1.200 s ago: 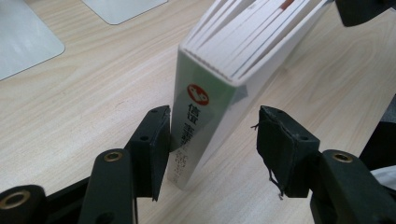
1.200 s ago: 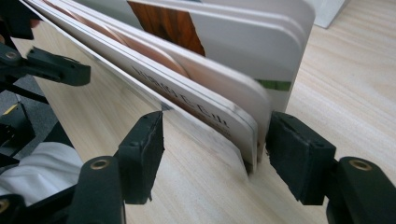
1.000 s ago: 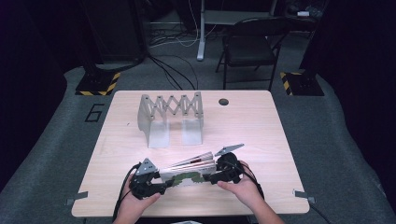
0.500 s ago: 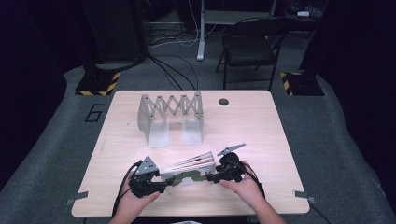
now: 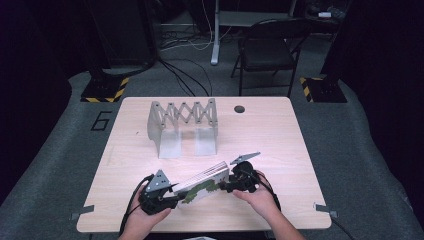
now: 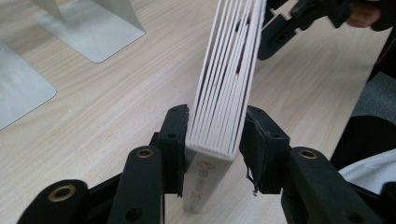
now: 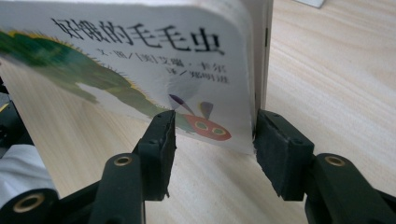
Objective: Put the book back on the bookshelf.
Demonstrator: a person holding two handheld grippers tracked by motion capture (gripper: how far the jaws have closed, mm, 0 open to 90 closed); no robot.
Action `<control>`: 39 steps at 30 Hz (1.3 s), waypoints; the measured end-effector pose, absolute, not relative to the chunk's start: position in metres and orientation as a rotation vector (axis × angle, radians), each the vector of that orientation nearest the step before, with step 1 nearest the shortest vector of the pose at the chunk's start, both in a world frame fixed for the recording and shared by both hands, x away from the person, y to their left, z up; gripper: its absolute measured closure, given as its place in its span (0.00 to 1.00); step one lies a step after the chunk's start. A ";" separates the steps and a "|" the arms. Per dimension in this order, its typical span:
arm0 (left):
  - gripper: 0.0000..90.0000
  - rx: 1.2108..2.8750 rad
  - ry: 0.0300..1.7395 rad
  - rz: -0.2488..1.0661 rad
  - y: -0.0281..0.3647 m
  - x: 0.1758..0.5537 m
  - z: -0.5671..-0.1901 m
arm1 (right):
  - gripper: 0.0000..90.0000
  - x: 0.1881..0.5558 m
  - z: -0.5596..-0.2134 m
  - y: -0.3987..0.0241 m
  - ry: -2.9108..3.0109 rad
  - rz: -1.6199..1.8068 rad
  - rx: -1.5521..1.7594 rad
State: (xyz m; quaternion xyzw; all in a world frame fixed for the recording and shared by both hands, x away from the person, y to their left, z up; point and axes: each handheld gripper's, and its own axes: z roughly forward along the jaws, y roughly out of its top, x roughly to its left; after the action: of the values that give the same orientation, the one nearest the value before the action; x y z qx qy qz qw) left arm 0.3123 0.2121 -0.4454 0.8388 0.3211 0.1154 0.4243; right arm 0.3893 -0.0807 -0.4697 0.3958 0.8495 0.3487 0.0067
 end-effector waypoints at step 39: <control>0.75 2.281 0.869 0.275 0.168 0.327 -0.431 | 0.52 0.400 -0.484 -0.082 2.636 1.157 1.301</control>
State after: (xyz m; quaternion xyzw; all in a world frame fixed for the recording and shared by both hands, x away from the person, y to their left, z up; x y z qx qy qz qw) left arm 0.3273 0.1677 -0.4310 0.8747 0.3333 0.1056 0.3357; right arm 0.3997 -0.0817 -0.4841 0.4118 0.8344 0.3662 -0.0089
